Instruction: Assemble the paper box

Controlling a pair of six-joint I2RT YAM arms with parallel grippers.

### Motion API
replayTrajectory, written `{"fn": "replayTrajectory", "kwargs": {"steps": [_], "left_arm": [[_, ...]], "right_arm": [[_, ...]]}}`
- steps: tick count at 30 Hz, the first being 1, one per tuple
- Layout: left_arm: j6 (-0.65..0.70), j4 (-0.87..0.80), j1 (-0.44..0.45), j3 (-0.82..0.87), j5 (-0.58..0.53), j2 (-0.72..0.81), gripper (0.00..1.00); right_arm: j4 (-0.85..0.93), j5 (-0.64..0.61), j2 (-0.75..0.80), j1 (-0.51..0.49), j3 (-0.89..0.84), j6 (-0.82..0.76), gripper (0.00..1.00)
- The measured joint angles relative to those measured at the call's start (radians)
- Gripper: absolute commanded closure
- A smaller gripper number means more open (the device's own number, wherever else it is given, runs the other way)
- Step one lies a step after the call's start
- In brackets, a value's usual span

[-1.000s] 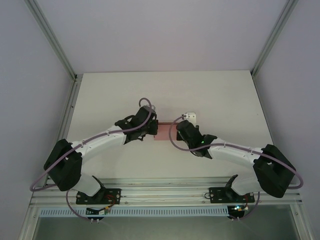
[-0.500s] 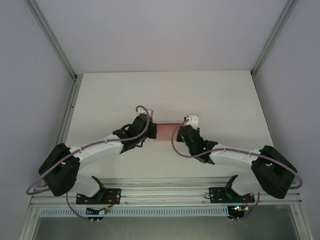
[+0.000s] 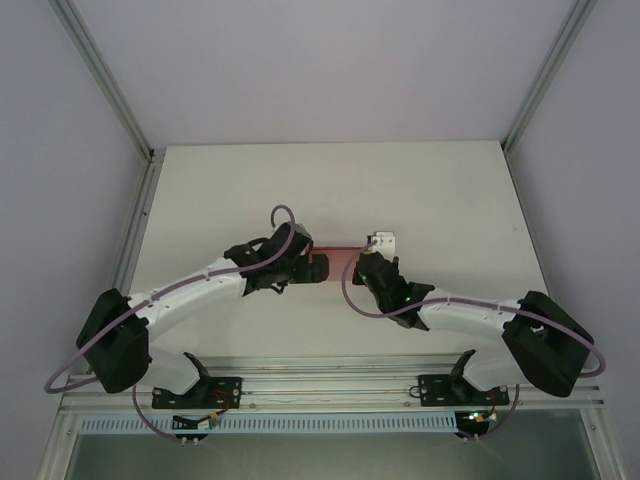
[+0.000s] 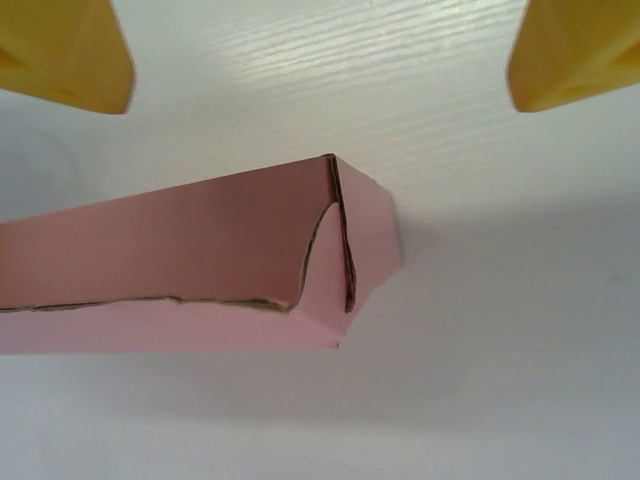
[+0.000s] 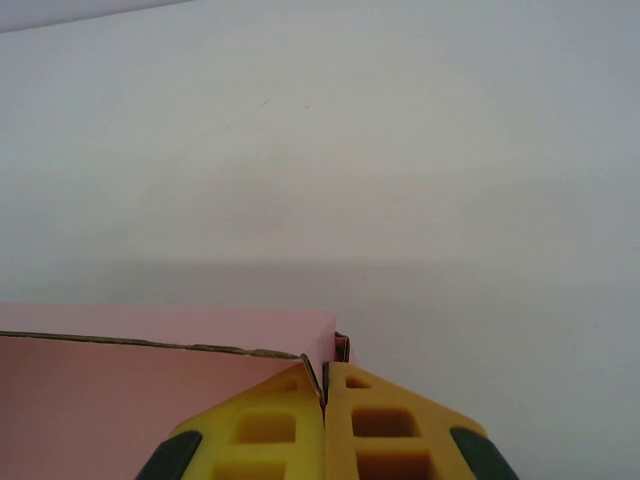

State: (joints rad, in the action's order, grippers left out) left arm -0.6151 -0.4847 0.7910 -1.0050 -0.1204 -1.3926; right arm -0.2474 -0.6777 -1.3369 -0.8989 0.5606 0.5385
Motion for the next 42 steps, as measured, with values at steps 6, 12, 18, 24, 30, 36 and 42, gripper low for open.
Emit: {"fn": "replayTrajectory", "kwargs": {"steps": [6,12,18,24,30,36,42], "left_arm": [[-0.135,0.009,-0.09,-0.014,0.103,0.003,0.0],[-0.277,0.204,-0.181,0.048,0.235,-0.022,0.0],[-0.344,0.281,-0.198,0.093,0.258,-0.022,0.0],[-0.365,0.322,-0.199,0.112,0.24,-0.066,0.06],[-0.387,0.411,-0.2,0.139,0.259,-0.097,0.23],[-0.41,0.505,-0.2,0.193,0.267,-0.08,0.37],[-0.418,0.605,-0.198,0.249,0.266,-0.072,0.47]], "right_arm": [[0.003,-0.008,-0.003,-0.005,0.003,-0.003,1.0],[0.002,-0.019,-0.018,-0.006,0.012,-0.003,1.0],[0.005,-0.026,-0.026,-0.007,0.018,-0.003,1.0],[0.003,-0.039,-0.03,-0.014,0.018,-0.003,1.0],[0.004,-0.045,-0.03,-0.021,0.018,-0.003,1.0],[0.013,-0.038,-0.026,-0.027,0.021,0.001,0.97],[0.183,0.052,0.031,-0.03,0.072,0.024,0.77]]}}
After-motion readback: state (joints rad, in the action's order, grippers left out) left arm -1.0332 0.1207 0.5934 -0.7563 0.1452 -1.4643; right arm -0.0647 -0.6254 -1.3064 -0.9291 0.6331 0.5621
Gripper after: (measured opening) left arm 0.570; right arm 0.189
